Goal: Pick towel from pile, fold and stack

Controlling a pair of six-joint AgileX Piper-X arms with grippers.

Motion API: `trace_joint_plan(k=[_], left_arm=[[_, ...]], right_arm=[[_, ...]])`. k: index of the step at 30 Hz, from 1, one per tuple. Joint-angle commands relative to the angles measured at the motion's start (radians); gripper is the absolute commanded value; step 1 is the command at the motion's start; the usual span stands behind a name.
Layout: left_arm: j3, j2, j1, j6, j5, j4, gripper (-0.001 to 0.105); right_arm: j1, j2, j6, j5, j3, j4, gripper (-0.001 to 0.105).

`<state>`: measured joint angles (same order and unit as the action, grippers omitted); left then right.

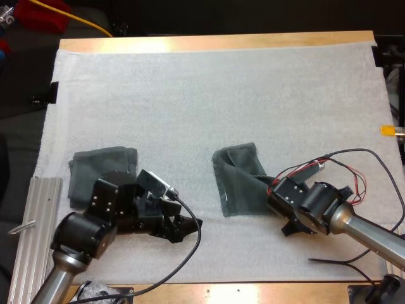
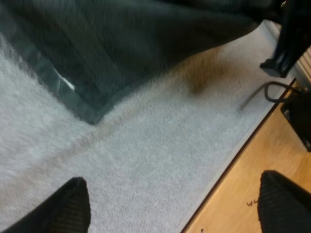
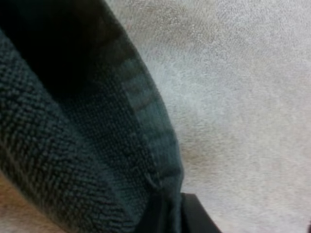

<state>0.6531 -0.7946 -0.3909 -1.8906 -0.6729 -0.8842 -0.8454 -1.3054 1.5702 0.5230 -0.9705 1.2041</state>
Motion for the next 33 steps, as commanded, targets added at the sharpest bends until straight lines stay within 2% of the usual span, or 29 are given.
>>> trace_joint_plan(k=[1, 5, 9, 12, 19, 27, 33], left_arm=[[-0.019, 0.001, -0.017, -0.044, -0.013, 0.054, 0.069], [-0.077, 0.001, -0.066, -0.138, 0.027, 0.165, 0.069], [-0.104, -0.011, -0.123, -0.202, 0.132, 0.237, 0.069], [-0.104, -0.067, -0.162, -0.204, 0.179, 0.252, 0.069], [-0.101, -0.279, -0.246, -0.206, 0.187, 0.348, 0.069], [-0.101, -0.421, -0.301, -0.205, 0.195, 0.487, 0.069], [-0.101, -0.486, -0.304, -0.182, 0.27, 0.53, 0.069]], right_arm=[[0.004, 0.009, -0.004, -0.009, 0.002, 0.008, 0.001], [0.004, 0.009, -0.004, -0.01, 0.002, 0.008, 0.001], [0.004, 0.009, -0.004, -0.01, 0.002, 0.008, 0.001], [0.004, 0.009, -0.004, -0.01, 0.002, 0.008, 0.001], [0.004, 0.009, -0.004, -0.01, 0.002, 0.008, 0.001], [0.004, 0.009, -0.004, -0.01, 0.002, 0.008, 0.001], [0.004, 0.009, -0.004, -0.01, 0.002, 0.008, 0.001]])
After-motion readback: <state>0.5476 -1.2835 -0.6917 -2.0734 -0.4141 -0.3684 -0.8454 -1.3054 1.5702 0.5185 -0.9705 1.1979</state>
